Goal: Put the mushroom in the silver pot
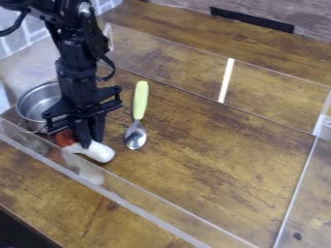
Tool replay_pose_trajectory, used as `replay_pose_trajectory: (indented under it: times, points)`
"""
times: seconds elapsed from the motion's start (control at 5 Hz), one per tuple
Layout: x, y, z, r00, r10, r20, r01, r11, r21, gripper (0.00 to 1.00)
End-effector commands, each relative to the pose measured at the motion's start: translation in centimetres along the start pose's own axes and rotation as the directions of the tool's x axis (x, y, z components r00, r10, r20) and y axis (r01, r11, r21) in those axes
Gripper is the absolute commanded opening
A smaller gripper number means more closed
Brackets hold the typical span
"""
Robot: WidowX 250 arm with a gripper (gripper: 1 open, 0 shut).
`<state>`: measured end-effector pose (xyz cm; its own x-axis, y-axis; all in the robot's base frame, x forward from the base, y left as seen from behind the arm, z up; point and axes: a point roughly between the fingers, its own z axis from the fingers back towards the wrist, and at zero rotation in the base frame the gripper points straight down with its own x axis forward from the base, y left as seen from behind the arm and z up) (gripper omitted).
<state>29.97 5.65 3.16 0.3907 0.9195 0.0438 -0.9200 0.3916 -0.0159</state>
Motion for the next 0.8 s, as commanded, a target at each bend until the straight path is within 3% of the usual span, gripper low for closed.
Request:
replay_pose_trajectory:
  times: [0.0,0.4,0.6]
  points:
    - [0.32,1.09,-0.31,0.999,-0.042,0.009,0.042,0.999,0.016,0.0]
    - [0.42,1.11,-0.41,0.983,-0.184,0.022,0.184,0.983,0.023,0.0]
    - [0.45,0.74,0.33,0.988,-0.149,0.029,0.148,0.988,0.031,0.0]
